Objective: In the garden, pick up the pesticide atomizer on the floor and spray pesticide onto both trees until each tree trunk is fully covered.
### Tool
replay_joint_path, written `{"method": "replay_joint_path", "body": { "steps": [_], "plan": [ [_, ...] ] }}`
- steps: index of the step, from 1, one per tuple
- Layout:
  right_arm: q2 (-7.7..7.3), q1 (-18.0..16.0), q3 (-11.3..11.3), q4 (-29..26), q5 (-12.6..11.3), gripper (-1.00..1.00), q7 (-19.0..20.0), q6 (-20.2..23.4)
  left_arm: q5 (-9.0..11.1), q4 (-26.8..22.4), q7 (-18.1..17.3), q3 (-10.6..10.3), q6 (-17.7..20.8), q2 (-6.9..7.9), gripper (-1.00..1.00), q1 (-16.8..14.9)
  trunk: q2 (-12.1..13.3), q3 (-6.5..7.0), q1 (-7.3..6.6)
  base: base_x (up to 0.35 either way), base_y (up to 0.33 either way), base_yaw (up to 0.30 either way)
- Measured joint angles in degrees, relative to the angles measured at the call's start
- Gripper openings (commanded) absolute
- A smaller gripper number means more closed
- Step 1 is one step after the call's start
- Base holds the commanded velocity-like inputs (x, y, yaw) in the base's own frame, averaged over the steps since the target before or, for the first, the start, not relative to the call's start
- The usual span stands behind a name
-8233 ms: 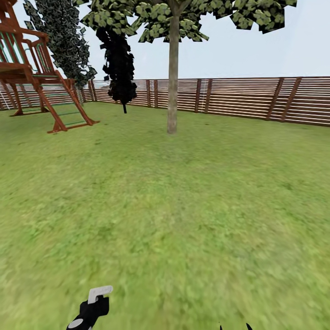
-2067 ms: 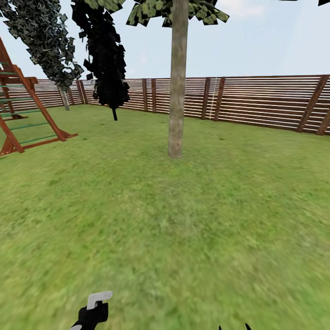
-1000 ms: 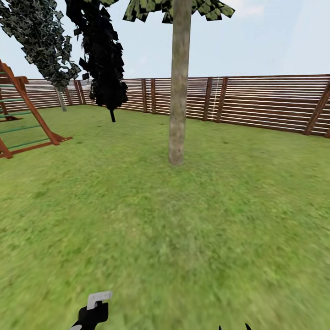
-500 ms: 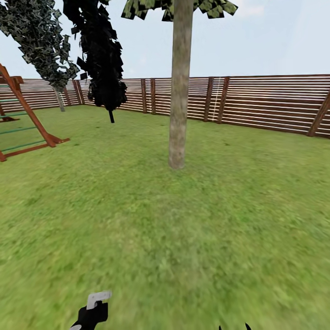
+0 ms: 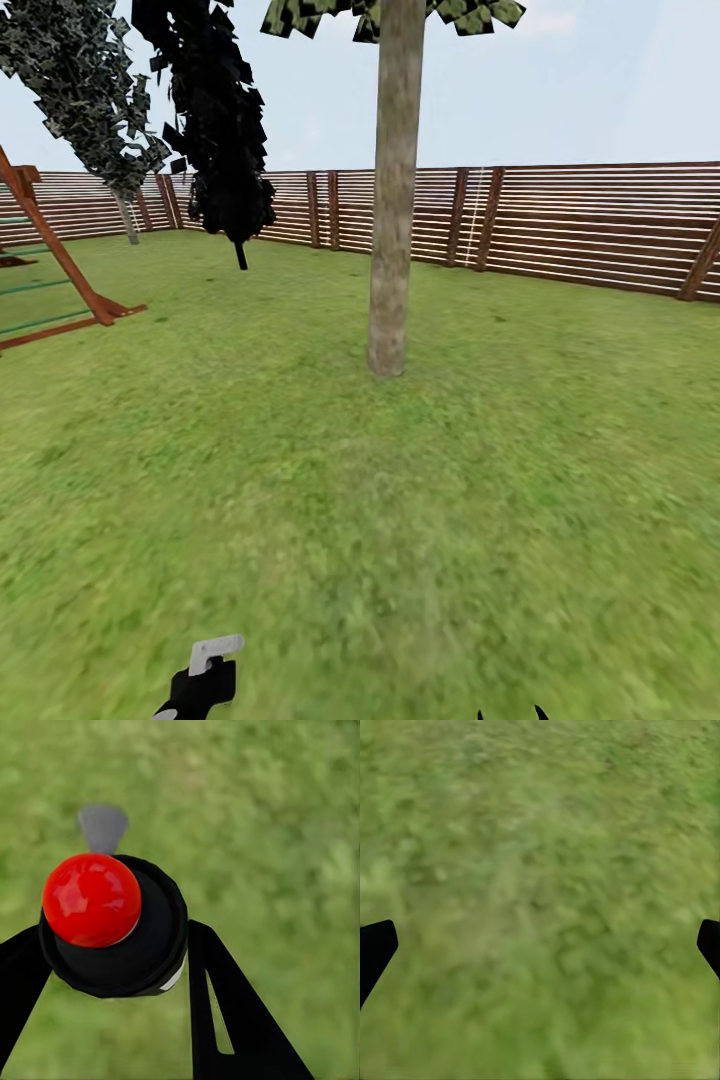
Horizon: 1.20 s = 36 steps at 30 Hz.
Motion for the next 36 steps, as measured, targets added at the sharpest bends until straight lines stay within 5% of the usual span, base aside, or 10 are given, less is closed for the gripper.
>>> {"method": "replay_joint_path", "body": {
  "steps": [11, 14, 16, 36],
  "plan": [
    [0.15, 0.0, 0.0, 0.1, 0.0, 1.0, 0.0, 0.0, -0.3, 0.1, 0.4, -0.1, 0.0, -0.07, -1.0, 0.0, 0.0, 0.0, 0.0, 0.264, 0.0, 0.0],
    [2.9, 0.0, 0.2, -0.2, 0.1, 1.0, -0.1, 0.0, -0.3, 0.1, 0.4, 0.0, 0.0, -0.01, -1.0, 0.0, 0.0, 0.0, 0.0, 0.266, 0.0, 0.0],
    [3.31, 0.0, -0.3, -0.2, -0.2, 1.0, -0.2, -0.2, -0.3, 0.1, 0.4, -0.1, 0.0, 0.0, -1.0, 0.1, 0.0, 0.0, 0.0, 0.266, 0.0, 0.0],
    [3.38, 0.0, -0.2, -0.3, -0.3, 1.0, -0.1, -0.1, -0.3, 0.1, 0.4, -0.1, 0.0, -0.08, -1.0, 0.1, 0.0, 0.0, 0.0, 0.27, 0.0, -0.169]
  ]
}}
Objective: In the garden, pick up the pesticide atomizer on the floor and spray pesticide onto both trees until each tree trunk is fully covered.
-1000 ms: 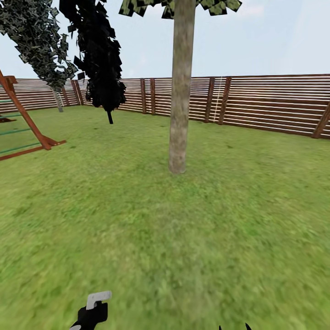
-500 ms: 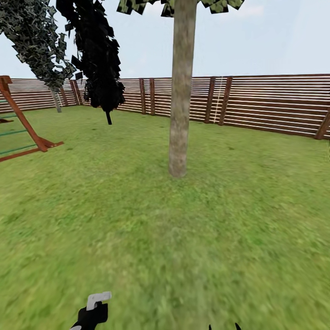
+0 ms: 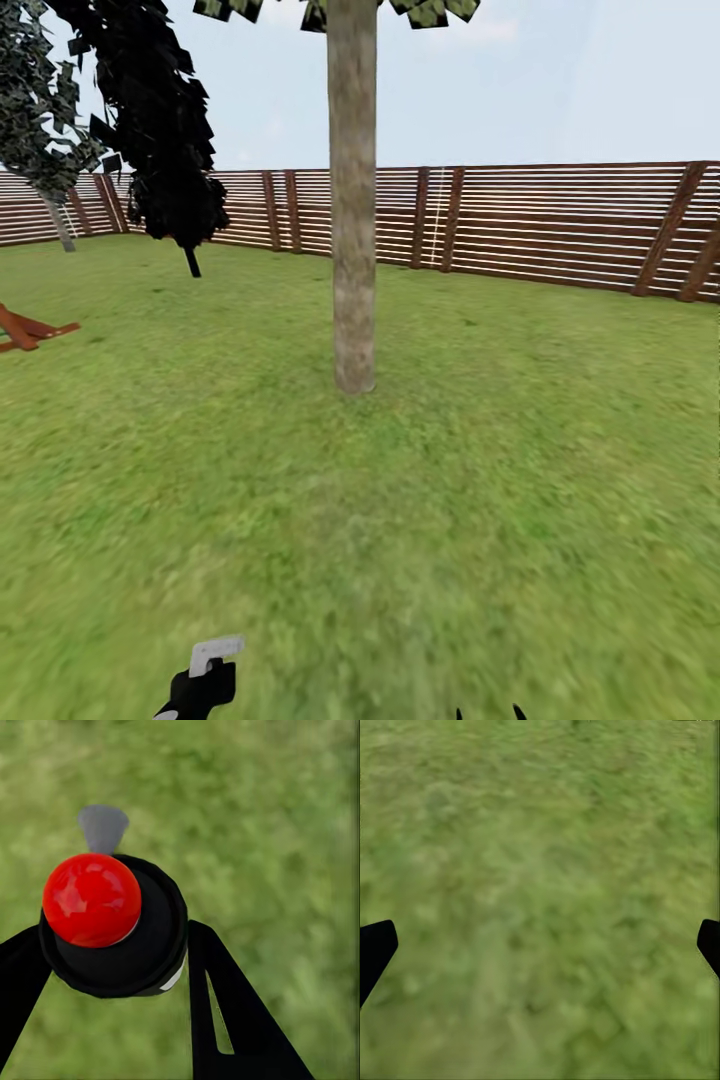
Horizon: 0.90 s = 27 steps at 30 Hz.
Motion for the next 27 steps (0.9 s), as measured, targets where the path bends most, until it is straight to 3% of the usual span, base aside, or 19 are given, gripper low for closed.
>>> {"method": "replay_joint_path", "body": {
  "steps": [27],
  "plan": [
    [0.0, 0.0, 0.2, 0.1, 0.4, 1.0, 0.2, 0.0, 0.0, 0.4, 0.0, 0.0, 0.0, 0.0, -1.0, 0.0, 0.0, 0.16, 0.0, 0.286, 0.0, -0.021]
  ]
}}
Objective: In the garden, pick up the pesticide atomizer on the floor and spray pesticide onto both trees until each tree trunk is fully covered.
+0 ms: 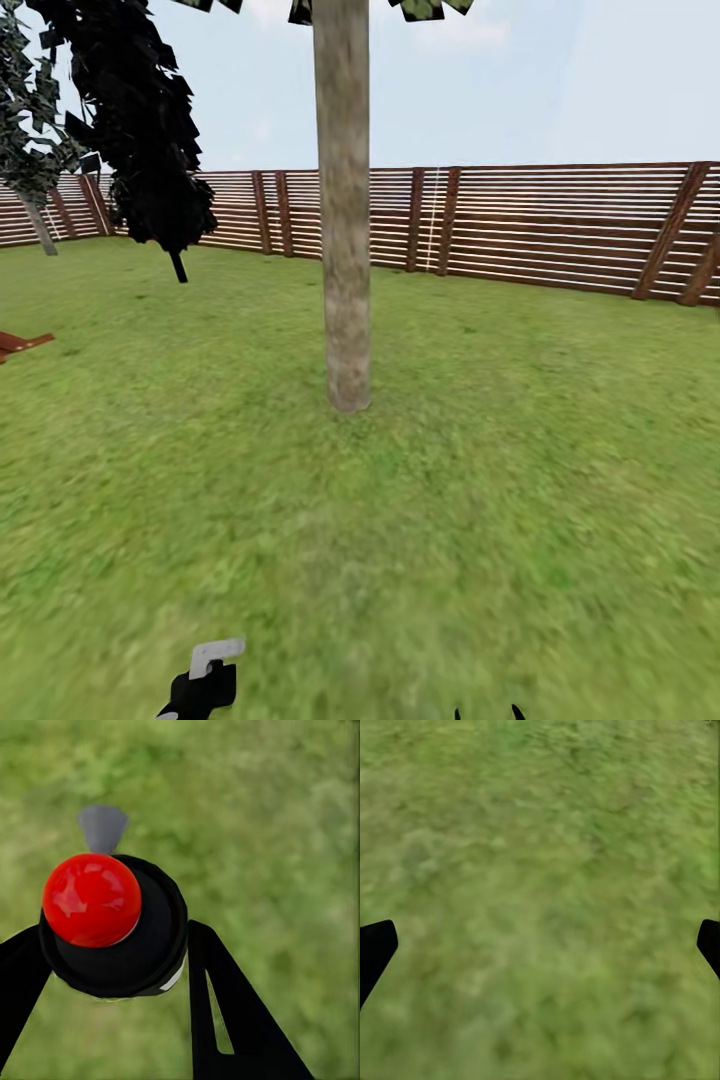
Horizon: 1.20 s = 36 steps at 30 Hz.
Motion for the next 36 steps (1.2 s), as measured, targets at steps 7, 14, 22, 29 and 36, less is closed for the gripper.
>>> {"method": "replay_joint_path", "body": {
  "steps": [7, 14, 22, 29, 36],
  "plan": [
    [0.0, 0.0, 0.0, 0.0, -0.1, 1.0, -0.1, 0.0, 0.0, 0.0, 0.0, 0.0, 0.0, 0.0, -1.0, 0.0, 0.0, 0.0, 0.0, 0.337, 0.0, 0.0],
    [0.0, 0.0, 0.0, 0.0, -0.1, 1.0, -0.1, 0.0, 0.0, 0.1, 0.0, 0.0, 0.0, -0.14, -1.0, 0.0, 0.0, 0.0, 0.0, 0.338, 0.0, 0.0],
    [0.03, 0.0, -0.1, 0.0, -0.3, 1.0, -0.2, 0.0, 0.0, 0.1, 0.0, 0.0, 0.0, -0.17, -1.0, 0.0, 0.0, -0.23, 0.0, 0.338, 0.0, 0.0],
    [0.08, 0.0, -0.1, 0.0, -0.2, 1.0, -0.2, 0.0, 0.0, 0.1, 0.0, 0.0, 0.0, -0.11, -1.0, 0.0, 0.0, -0.27, 0.0, 0.338, 0.0, 0.0],
    [-0.06, 0.0, 0.0, 0.0, 0.1, 1.0, 0.0, 0.0, 0.0, 0.1, 0.0, 0.0, 0.0, -0.09, -1.0, 0.0, 0.0, -0.27, 0.0, 0.338, 0.0, 0.0]
  ]
}}
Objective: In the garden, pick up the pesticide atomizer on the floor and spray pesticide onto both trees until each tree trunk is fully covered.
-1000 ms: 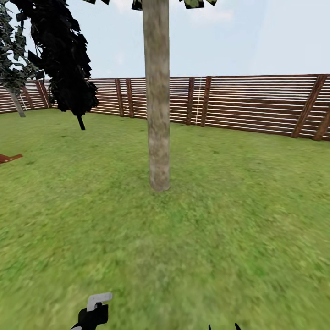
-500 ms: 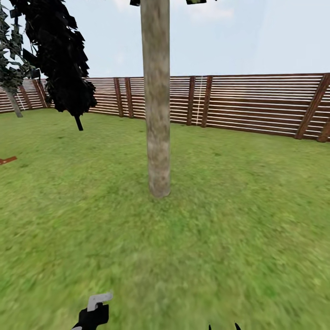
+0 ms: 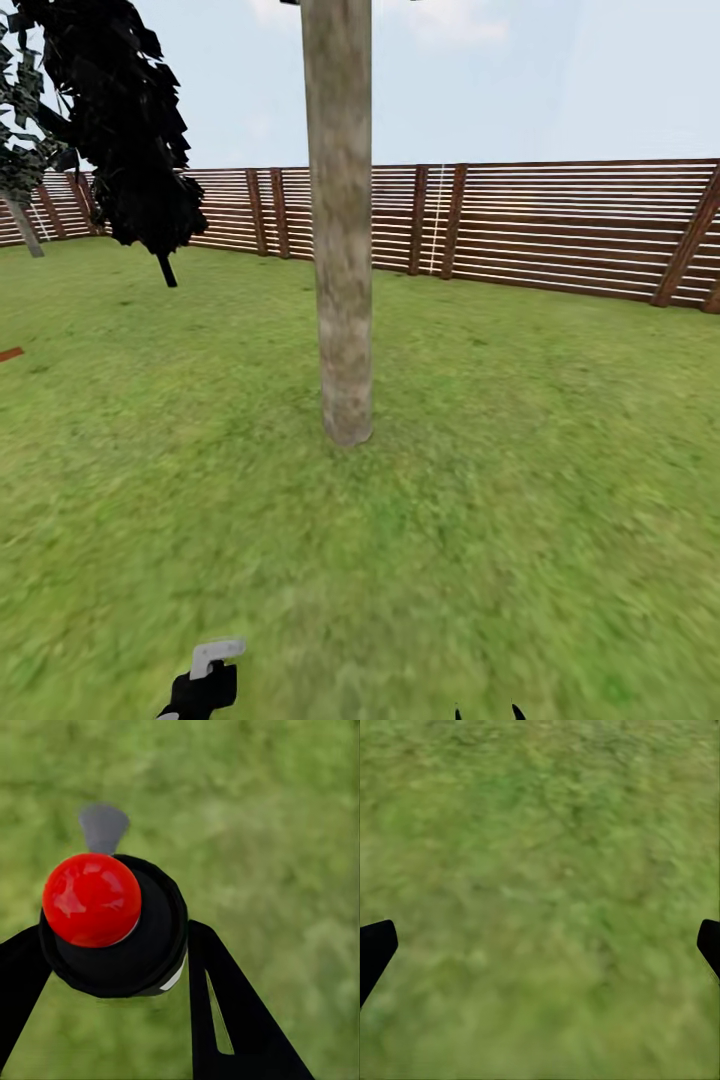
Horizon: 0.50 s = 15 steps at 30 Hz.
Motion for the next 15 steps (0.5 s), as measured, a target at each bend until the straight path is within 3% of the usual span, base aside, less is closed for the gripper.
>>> {"method": "replay_joint_path", "body": {
  "steps": [15],
  "plan": [
    [-0.26, 0.0, 0.1, 0.0, 0.0, 1.0, 0.1, 0.1, -0.1, 0.0, 0.0, 0.0, 0.0, 0.0, -1.0, 0.0, 0.0, 0.0, 0.0, 0.338, 0.0, 0.0]
  ]
}}
